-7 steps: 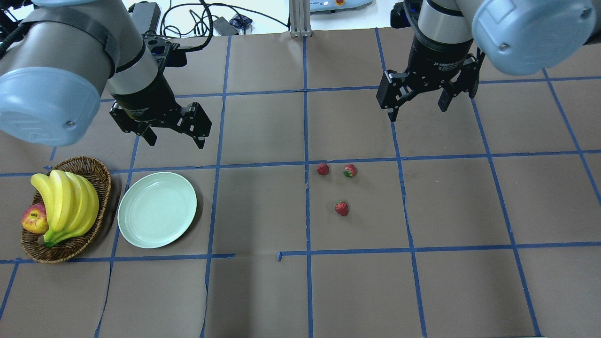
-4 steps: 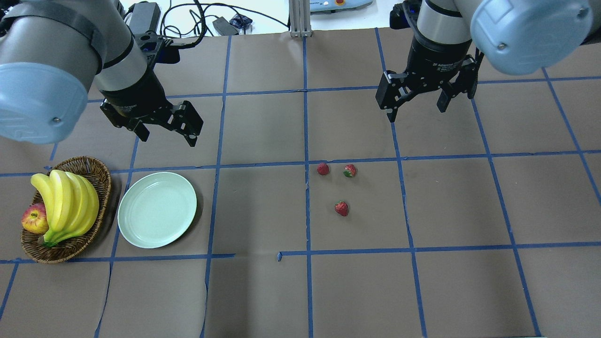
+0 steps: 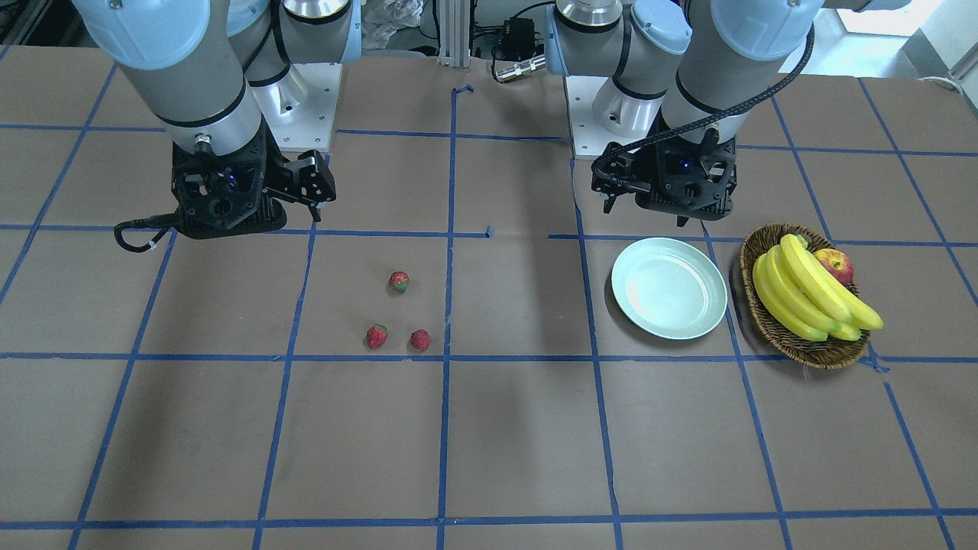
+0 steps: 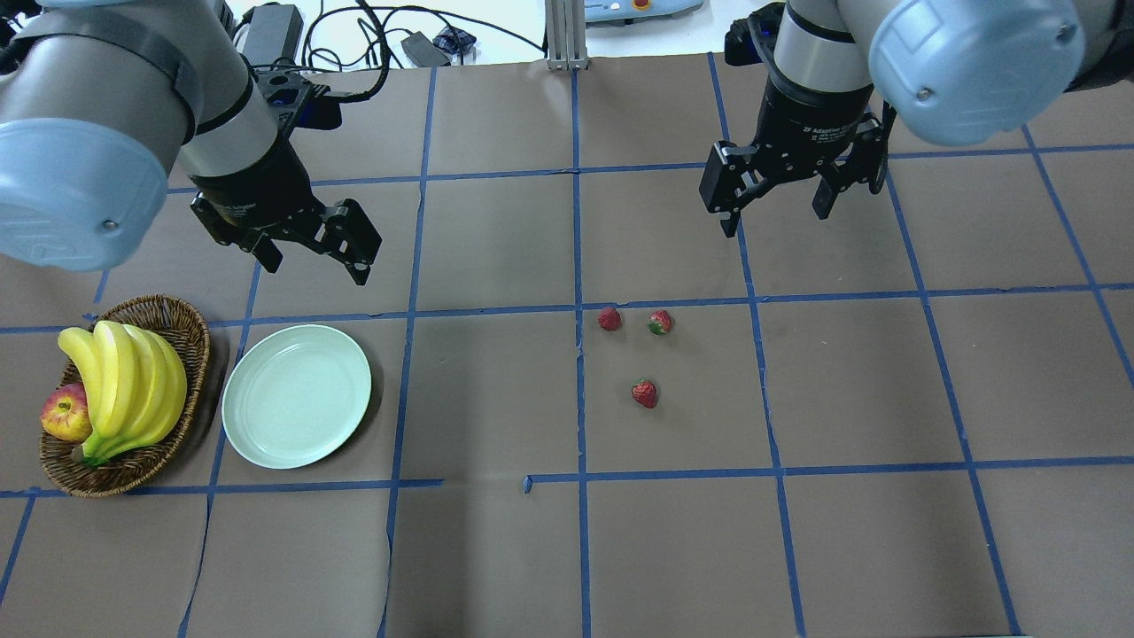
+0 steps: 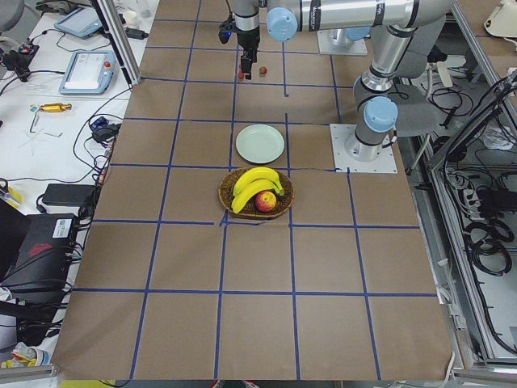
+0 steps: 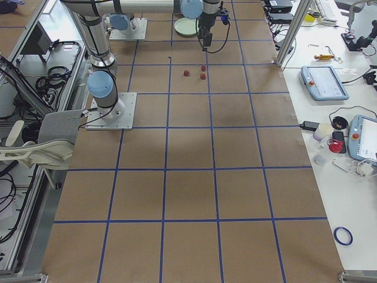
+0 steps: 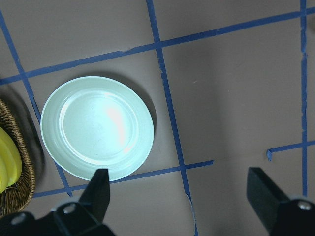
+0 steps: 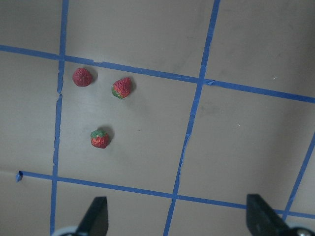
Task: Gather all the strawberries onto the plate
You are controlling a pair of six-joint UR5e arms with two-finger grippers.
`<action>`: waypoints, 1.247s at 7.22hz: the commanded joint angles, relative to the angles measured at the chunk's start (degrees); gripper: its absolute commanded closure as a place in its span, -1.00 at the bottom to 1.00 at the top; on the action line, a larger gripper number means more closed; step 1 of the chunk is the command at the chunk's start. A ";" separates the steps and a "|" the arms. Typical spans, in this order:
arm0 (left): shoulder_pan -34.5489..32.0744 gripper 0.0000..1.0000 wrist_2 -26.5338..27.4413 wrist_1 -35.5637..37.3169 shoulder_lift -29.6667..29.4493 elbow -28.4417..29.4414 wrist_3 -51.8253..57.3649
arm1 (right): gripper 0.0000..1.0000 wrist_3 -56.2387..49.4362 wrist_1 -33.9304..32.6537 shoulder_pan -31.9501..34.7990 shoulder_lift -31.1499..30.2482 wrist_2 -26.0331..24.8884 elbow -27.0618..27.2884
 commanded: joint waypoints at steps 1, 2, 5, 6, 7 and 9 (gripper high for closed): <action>-0.30 -1.00 0.17 -0.33 0.28 -0.04 -2.89 | -1.00 0.01 -0.23 0.05 0.17 0.05 0.21; -0.21 -1.00 1.13 -0.76 0.37 0.04 -2.56 | -1.00 0.01 -0.15 0.05 0.17 0.05 0.21; -0.21 -1.00 5.55 -0.68 -0.16 -0.04 -2.29 | -1.00 0.01 -0.32 0.05 0.17 0.14 1.00; -0.21 -1.00 -0.64 -0.94 -0.07 -0.22 -1.86 | -1.00 0.01 -0.32 0.05 0.17 0.06 1.26; 0.14 -1.00 -2.88 -0.68 -0.42 -0.92 0.67 | -1.00 -0.08 -0.41 0.05 0.17 -0.12 1.26; 0.14 -1.00 -2.73 -0.43 0.19 -3.12 -3.39 | -1.00 -0.08 -0.41 0.05 0.25 -0.12 1.26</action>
